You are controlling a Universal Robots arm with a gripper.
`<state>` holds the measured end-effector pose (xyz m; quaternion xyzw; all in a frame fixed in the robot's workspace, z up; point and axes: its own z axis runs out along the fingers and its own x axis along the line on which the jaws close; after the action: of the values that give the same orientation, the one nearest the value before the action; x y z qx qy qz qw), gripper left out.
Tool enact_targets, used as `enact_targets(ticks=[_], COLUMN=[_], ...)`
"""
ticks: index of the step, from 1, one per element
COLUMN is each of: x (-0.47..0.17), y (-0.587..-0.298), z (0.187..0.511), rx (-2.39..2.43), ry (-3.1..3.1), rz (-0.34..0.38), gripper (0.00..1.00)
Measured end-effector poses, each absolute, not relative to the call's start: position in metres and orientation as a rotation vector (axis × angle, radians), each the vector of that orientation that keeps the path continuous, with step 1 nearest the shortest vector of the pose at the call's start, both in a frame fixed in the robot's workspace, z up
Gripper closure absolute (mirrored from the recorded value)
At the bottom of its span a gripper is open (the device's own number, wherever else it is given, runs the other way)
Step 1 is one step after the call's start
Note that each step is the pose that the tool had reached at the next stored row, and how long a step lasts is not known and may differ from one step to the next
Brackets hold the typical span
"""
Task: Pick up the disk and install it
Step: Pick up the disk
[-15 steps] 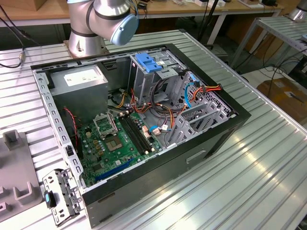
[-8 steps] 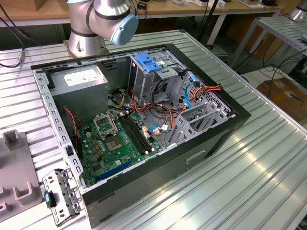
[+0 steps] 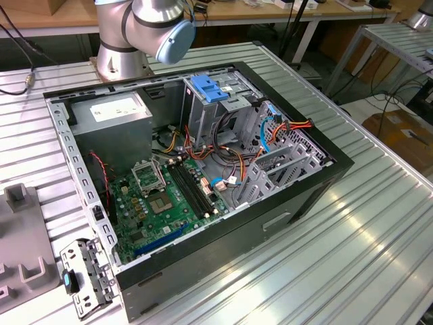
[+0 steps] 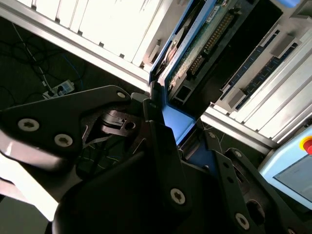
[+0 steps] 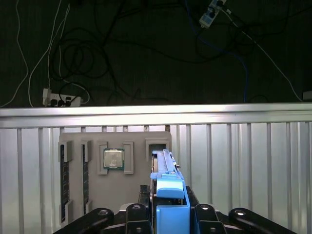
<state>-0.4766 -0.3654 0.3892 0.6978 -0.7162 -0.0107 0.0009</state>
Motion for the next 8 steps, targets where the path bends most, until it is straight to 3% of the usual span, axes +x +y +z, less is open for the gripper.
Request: enact_targets(ticks=[8], x=[-0.4766], y=[-0.3653], z=[0.3925], rx=[2.191], ry=[-2.249], rz=[-0.034], gripper=[0.63])
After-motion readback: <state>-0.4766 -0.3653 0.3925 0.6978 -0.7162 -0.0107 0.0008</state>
